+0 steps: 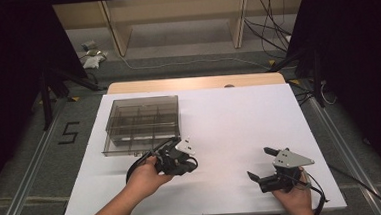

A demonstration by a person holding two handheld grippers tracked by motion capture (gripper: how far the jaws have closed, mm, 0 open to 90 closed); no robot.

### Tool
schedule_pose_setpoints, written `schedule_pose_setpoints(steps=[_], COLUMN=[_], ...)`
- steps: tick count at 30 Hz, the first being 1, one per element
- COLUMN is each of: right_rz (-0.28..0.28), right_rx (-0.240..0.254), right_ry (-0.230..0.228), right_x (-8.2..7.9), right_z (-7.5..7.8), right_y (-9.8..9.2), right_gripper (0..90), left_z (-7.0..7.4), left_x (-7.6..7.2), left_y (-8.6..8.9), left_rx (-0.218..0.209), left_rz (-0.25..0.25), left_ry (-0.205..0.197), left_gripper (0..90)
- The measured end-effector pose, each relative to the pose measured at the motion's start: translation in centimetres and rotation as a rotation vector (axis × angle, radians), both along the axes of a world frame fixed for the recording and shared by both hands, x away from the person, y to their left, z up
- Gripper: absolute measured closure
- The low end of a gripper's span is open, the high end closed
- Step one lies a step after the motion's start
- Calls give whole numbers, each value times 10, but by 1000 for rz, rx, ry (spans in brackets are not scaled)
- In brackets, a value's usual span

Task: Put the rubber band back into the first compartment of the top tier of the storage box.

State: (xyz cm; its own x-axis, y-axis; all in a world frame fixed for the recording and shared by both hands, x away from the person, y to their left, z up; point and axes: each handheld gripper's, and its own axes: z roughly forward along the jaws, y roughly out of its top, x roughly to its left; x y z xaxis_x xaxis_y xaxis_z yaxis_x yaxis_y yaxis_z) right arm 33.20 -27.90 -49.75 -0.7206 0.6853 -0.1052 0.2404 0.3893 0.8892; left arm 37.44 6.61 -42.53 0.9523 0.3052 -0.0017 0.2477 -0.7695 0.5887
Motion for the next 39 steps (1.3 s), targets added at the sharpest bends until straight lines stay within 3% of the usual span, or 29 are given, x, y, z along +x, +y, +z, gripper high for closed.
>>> schedule_pose_setpoints(steps=[18, 39], right_rz=[-1, 0], right_rx=[1, 0], right_ry=[-1, -3], right_x=[0, 0], right_z=[0, 0], right_y=[0, 0], right_gripper=[14, 14], left_z=[16, 46], left_x=[-3, -2], left_y=[0, 16], left_rx=[-29, -112], left_rz=[-7, 27], left_ry=[-36, -84], left_gripper=[870, 868])
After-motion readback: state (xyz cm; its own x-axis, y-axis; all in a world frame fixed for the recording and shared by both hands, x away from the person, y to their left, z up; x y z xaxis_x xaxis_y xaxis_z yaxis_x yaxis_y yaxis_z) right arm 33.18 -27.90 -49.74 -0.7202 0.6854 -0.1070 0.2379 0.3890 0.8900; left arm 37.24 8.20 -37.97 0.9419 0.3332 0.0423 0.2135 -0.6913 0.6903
